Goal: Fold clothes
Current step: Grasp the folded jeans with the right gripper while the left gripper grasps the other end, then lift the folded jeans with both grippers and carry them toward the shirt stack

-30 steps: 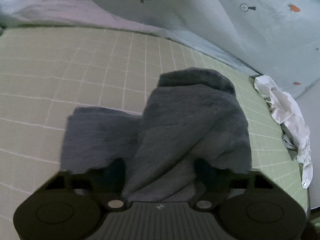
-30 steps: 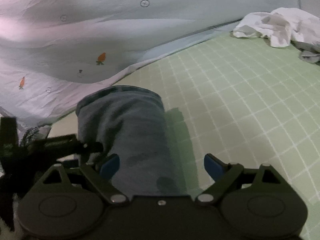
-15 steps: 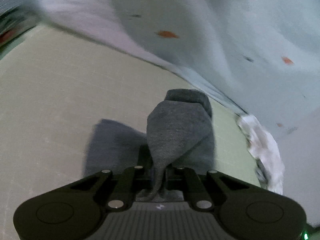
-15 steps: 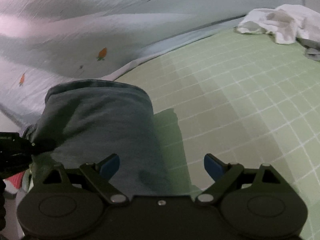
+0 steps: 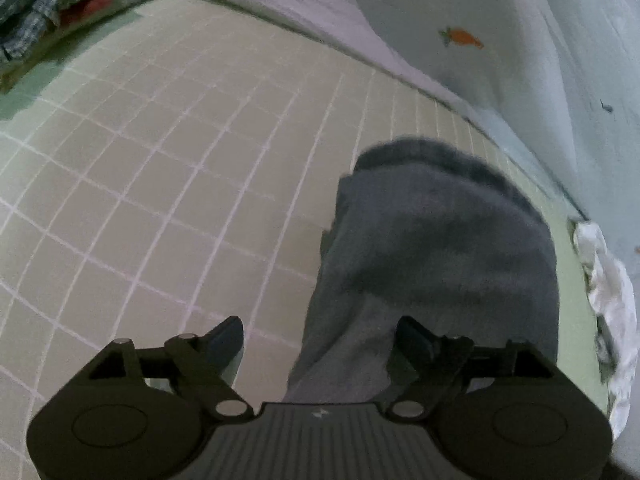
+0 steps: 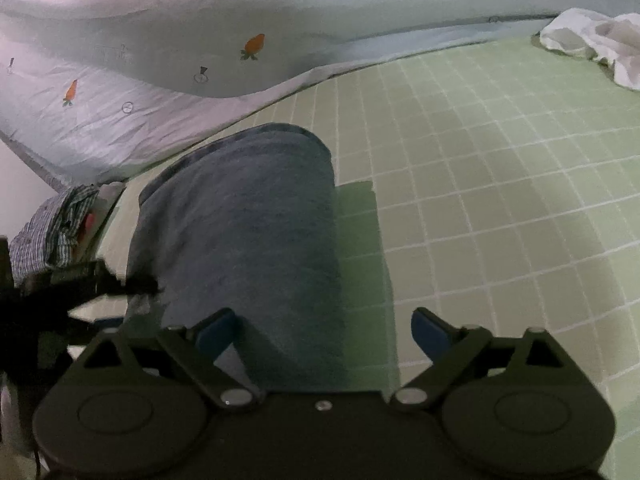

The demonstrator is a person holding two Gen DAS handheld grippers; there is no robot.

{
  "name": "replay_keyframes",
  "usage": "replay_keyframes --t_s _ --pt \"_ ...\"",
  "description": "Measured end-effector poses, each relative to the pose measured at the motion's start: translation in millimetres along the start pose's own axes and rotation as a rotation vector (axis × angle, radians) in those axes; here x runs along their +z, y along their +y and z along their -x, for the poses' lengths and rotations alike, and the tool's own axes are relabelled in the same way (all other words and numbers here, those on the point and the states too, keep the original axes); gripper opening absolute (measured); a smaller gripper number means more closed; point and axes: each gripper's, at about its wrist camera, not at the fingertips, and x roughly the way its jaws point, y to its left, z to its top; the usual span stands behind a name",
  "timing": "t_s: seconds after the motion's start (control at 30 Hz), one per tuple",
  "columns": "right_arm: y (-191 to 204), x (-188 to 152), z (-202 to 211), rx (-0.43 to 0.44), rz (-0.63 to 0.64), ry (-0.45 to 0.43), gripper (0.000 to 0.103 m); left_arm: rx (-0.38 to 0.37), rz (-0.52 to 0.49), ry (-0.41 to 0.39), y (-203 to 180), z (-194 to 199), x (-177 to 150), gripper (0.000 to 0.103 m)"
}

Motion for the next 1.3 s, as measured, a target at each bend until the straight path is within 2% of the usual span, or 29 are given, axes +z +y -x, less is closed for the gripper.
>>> replay_keyframes --t_s 0.07,0.2,0.27,0.43,0.53,0.63,0.7,0.77,0.83,0.97,1.07,1.3 --pt "4 3 -10 0.016 0.008 0.019 0.1 -0.037 0.005 0.023 7 -4 -1 0.087" --pt "9 12 -33 0.042 0.006 0.053 0.102 -0.092 -0.027 0.044 8 -13 -1 0.098" --pt "10 17 -45 0.053 -0.001 0.067 0.103 -0.093 -0.066 0.046 1 -19 1 0.102" --pt "10 23 -69 0.085 -0.037 0.092 0.103 -0.033 -0.119 -0.002 -19 -29 -2 0.103" --pt "8 26 -78 0.14 -0.052 0.115 0.103 -0.054 -0.118 -0.01 -22 -33 -3 0.102" --pt "6 29 -82 0.201 -0.074 0.137 0.09 -0.113 -0.118 0.013 -29 -35 -7 0.102" --pt "5 28 -77 0.213 -0.076 0.126 0.075 -0.152 -0.123 0.03 -35 -35 -12 0.102" --pt "4 25 -68 0.228 -0.079 0.109 0.055 -0.162 -0.111 0.038 -40 -35 -14 0.101" --pt "2 23 -59 0.252 -0.099 0.097 0.049 -0.171 -0.1 0.046 -44 -35 -16 0.099" --pt "0 16 -33 0.273 -0.08 0.086 0.045 -0.197 -0.056 0.052 -49 -26 -32 0.089" --pt "-6 8 -7 0.31 -0.064 0.09 0.045 -0.218 -0.01 0.044 -50 -10 -55 0.088" --pt "-8 0 25 0.422 -0.021 0.11 0.045 -0.189 0.044 -0.041 -53 37 -90 0.088"
